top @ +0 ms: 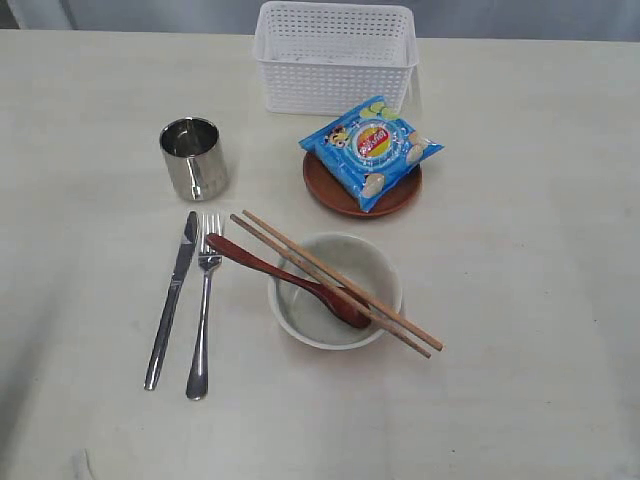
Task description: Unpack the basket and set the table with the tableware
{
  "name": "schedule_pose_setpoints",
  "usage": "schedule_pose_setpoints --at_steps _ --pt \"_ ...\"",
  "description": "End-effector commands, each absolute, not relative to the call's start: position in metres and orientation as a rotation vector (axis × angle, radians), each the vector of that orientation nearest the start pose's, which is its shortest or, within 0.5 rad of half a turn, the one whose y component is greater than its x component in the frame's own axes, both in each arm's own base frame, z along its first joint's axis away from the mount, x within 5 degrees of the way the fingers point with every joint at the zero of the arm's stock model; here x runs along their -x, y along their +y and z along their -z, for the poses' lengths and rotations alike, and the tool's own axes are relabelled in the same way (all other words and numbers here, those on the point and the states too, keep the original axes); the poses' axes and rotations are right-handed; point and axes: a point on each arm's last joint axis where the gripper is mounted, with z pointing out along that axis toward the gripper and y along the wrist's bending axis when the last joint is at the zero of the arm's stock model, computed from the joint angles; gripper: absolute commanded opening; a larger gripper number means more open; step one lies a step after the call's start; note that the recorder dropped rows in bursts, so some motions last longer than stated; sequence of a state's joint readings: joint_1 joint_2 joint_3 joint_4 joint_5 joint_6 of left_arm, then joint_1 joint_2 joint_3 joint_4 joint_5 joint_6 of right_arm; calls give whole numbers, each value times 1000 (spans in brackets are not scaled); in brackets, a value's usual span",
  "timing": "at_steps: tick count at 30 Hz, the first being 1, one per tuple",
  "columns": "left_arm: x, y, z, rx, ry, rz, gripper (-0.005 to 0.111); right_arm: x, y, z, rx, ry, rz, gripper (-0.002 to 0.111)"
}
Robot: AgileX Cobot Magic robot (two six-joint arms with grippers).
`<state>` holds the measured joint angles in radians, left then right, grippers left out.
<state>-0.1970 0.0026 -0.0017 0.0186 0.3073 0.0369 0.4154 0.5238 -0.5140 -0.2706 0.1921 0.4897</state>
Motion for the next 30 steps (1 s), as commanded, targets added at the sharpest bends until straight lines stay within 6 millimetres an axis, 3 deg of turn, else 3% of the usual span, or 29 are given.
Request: schedule_pose_setpoints --at_steps 1,26,30 --pt "-53 -10 -186 -214 1771 104 0 -97 35 -332 214 1638 -326 -1" --pt "-53 -10 -186 -214 1771 104 0 -98 34 -326 210 1703 -303 -1" --pt "-53 -10 -186 -214 1771 104 0 -89 22 -331 120 1661 -250 -1"
